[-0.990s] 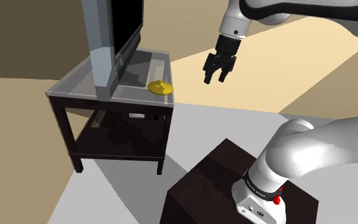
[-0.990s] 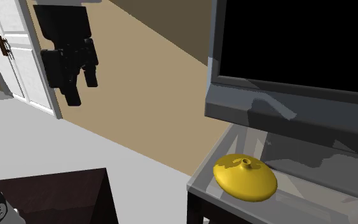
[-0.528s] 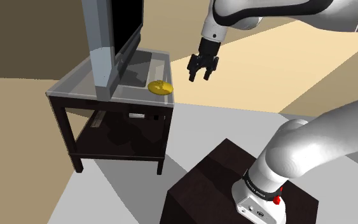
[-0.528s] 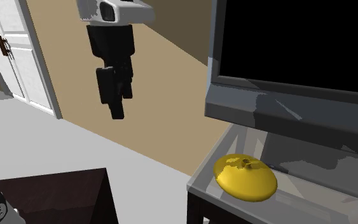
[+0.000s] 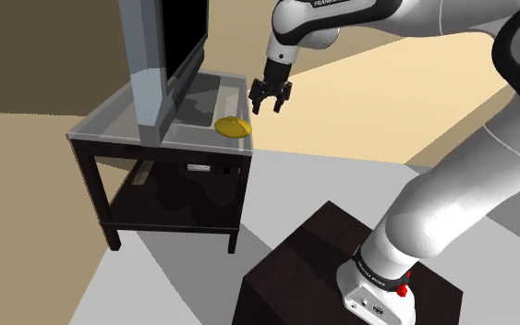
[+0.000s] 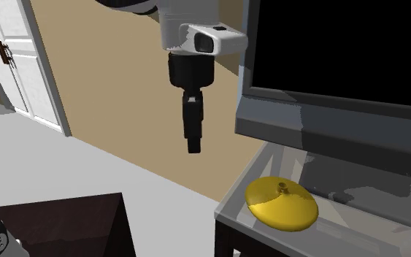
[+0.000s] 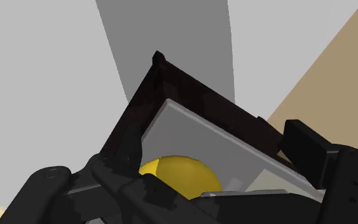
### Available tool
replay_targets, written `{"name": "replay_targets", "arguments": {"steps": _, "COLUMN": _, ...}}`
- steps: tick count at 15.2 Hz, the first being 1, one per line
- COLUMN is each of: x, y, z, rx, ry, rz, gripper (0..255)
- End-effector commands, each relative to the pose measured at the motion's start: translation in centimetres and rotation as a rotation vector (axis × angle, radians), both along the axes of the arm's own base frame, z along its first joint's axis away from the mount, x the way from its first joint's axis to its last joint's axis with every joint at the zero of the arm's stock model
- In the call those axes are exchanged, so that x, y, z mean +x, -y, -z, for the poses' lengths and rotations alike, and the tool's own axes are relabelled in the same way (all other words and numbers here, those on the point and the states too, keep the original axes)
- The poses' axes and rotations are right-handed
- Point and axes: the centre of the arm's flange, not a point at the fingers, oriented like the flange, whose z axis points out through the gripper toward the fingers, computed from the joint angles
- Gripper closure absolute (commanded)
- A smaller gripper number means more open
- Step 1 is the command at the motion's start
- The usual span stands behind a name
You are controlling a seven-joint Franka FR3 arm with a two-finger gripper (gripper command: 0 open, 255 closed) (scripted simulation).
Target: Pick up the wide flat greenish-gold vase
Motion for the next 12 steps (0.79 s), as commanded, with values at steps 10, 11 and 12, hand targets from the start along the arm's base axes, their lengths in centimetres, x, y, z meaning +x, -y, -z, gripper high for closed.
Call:
{"name": "replay_targets", "arguments": {"steps": 10, "x": 13.2, "y": 2.6, "z": 4.9, "rx": -0.018, "ry": 0.025, "rz": 0.02, "gripper": 0}}
{"name": "replay_targets", "arguments": {"steps": 11, "x": 14.4, "y": 2.8, "z": 5.3, "rx": -0.02, "ry": 0.027, "rz": 0.022, "gripper": 0}}
{"name": "replay_targets", "arguments": {"steps": 12, "x": 15.6, "y": 3.1, "z": 5.6, "rx": -0.021, "ry": 0.029, "rz": 0.024, "gripper": 0}}
